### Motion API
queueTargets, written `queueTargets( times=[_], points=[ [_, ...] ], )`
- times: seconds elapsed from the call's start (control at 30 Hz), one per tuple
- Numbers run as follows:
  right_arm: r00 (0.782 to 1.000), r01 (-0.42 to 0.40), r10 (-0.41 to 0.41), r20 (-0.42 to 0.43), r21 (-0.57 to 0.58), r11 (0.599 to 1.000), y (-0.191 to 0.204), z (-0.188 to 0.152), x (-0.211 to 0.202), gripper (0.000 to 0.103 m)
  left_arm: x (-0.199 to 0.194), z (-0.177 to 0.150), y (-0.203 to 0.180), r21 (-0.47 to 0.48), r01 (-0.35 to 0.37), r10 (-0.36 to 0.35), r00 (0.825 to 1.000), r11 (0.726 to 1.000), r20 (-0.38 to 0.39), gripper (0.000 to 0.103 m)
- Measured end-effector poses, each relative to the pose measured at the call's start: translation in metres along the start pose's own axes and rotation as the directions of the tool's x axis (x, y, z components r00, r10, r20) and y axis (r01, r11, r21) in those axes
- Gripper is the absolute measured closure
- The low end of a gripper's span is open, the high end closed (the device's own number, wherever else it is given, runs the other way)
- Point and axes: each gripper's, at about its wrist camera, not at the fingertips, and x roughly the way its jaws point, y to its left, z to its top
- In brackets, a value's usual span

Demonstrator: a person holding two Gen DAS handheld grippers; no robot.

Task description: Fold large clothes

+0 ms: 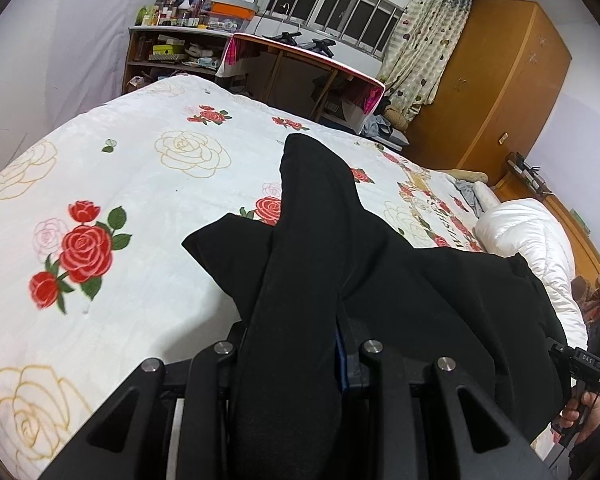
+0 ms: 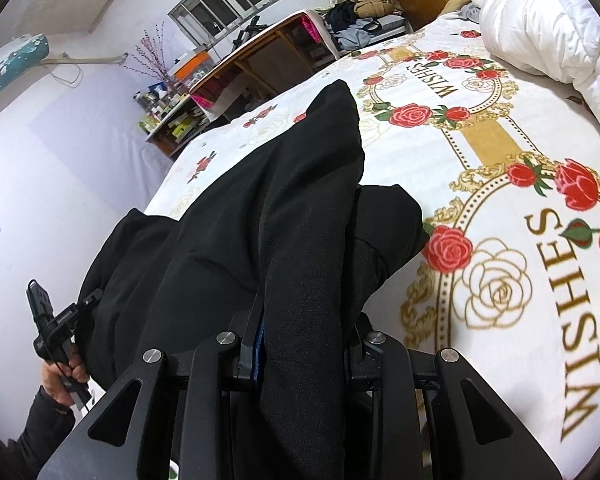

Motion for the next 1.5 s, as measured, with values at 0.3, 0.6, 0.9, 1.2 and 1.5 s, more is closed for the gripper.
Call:
queueTargets(
  times=[0.3, 0.6, 0.9, 1.2, 1.5],
  points=[
    [1.0, -0.003, 0.003, 0.003, -0.011, 1.0, 0.016, -0.029, -0.035, 0.075, -0.048, -0.025, 0.004, -0.006, 0.015, -0.014, 1.0, 1.0, 0.022, 0.075],
    [1.0, -0.02, 0.02, 0.001, -0.009, 1.0, 0.023, -0.053, -0.05, 0.075, -0.076, -0.045, 0.011, -0.023, 0.007, -0.007, 1.0, 1.0, 0.025, 0.075],
    [0.999, -0.027, 0.027, -0.025, 0.004, 1.0, 0.019, -0.079, -0.053, 0.075, -0.087, -0.075, 0.021, -0.044, 0.011, -0.01, 1.0, 0.999, 0.013, 0.075],
    [0.997, -0.011, 0.015, -0.07, 0.057, 0.998, -0.009, -0.106, -0.033, 0.075, -0.063, -0.111, 0.038, -0.07, -0.002, 0.0, 1.0, 0.998, -0.029, 0.074],
    [0.989, 0.044, -0.022, -0.147, 0.145, 0.988, -0.044, -0.139, -0.01, 0.066, -0.033, -0.151, 0.06, -0.109, -0.061, 0.046, 0.99, 0.992, -0.134, 0.068]
  ],
)
